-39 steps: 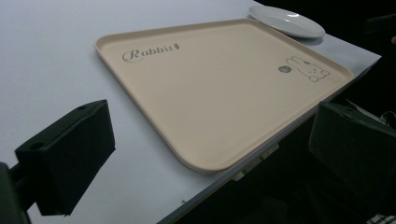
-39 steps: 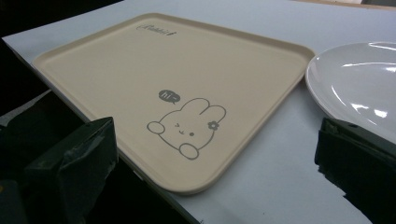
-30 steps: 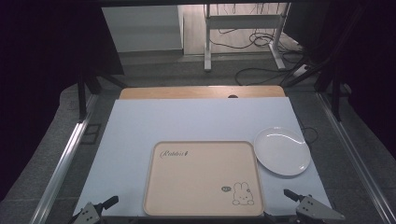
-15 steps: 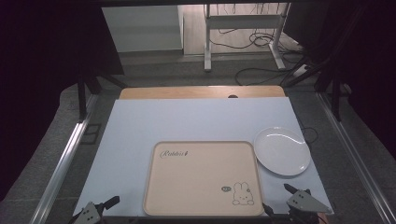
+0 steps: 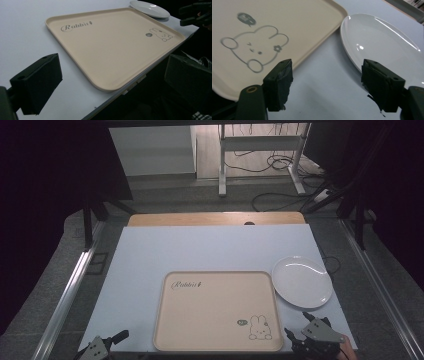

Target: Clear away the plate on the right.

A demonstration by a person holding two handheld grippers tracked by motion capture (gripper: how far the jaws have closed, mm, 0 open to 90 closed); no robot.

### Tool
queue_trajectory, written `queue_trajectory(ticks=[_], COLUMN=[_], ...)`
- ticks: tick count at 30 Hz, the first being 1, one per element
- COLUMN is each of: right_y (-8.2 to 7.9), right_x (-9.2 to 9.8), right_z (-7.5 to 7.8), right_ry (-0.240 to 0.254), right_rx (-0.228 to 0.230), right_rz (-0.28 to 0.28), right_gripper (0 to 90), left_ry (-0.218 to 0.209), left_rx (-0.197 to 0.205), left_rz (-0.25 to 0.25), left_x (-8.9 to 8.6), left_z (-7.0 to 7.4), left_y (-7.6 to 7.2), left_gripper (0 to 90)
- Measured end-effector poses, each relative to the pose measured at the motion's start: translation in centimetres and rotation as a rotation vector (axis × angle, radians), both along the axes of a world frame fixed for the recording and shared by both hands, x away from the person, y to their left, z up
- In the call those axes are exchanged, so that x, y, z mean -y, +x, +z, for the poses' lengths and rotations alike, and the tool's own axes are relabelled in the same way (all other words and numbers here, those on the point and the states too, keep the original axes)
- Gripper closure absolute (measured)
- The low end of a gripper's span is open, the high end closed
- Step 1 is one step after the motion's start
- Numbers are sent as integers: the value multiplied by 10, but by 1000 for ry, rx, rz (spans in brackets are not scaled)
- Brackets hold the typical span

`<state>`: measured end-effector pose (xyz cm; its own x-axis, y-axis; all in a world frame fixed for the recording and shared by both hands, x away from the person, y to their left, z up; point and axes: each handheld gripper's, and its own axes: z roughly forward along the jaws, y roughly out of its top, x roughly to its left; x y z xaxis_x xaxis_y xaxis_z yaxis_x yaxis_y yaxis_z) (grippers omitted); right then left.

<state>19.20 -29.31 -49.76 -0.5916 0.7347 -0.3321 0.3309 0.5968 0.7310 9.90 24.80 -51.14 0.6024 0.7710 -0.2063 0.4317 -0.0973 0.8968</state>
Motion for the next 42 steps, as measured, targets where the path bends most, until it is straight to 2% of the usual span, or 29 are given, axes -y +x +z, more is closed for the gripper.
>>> queue_trajectory(ticks=[4, 5, 6, 9, 10, 11, 13, 18, 20, 21, 23, 25, 37, 42], right_y=[5, 5, 7, 9, 12, 12, 14, 17, 20, 20, 23, 23, 32, 37], right_x=[-1, -1, -2, -3, -5, -5, -7, -7, -7, -7, -7, -7, -10, -14], right_z=[-1, -1, -1, -2, -3, -3, -4, -5, -6, -6, -7, -8, -12, -16], right_ry=[-67, -67, -99, -124, -158, -158, -211, -245, -275, -275, -314, -322, -436, -525], right_rx=[23, 23, 38, 45, 52, 52, 59, 73, 75, 75, 84, 87, 143, 145], right_rz=[-10, -10, -13, -11, -8, -8, -5, -6, -8, -8, -11, -10, -19, -8], right_gripper=[287, 287, 298, 298, 308, 308, 326, 347, 354, 354, 369, 374, 416, 451], left_ry=[-1, -1, -1, 0, 0, 0, -1, 0, -1, -1, -1, -1, 0, 0], left_rx=[0, 0, 0, -1, -1, -1, -2, -3, -4, -4, -5, -5, -7, -8], left_rz=[0, 0, 0, -1, -1, -1, -2, -3, -4, -4, -5, -5, -7, -11], left_x=[0, 0, 0, 0, 0, 0, 0, 0, 0, 0, 0, 0, 0, 0], left_z=[0, 0, 0, 0, 0, 0, 0, 0, 0, 0, 0, 0, 0, 0], left_y=[0, 0, 0, 0, 0, 0, 0, 0, 1, 1, 1, 1, 1, 1], left_gripper=[8, 8, 8, 8, 8, 8, 8, 8, 8, 8, 8, 8, 9, 10])
